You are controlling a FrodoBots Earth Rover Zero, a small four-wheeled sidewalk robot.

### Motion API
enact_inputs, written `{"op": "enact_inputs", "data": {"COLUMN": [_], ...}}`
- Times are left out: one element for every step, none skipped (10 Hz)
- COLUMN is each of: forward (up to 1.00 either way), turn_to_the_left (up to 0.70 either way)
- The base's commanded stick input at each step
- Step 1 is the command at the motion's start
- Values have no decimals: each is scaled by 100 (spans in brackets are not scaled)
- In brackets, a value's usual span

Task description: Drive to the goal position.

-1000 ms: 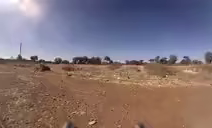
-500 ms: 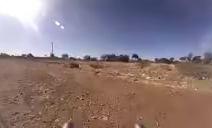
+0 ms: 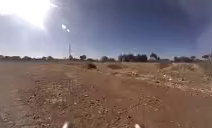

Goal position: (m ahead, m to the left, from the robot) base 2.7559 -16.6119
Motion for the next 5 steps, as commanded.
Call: {"op": "enact_inputs", "data": {"forward": [50, 50, 50, 50, 50], "turn_to_the_left": [0, 0, 0, 0, 0]}}
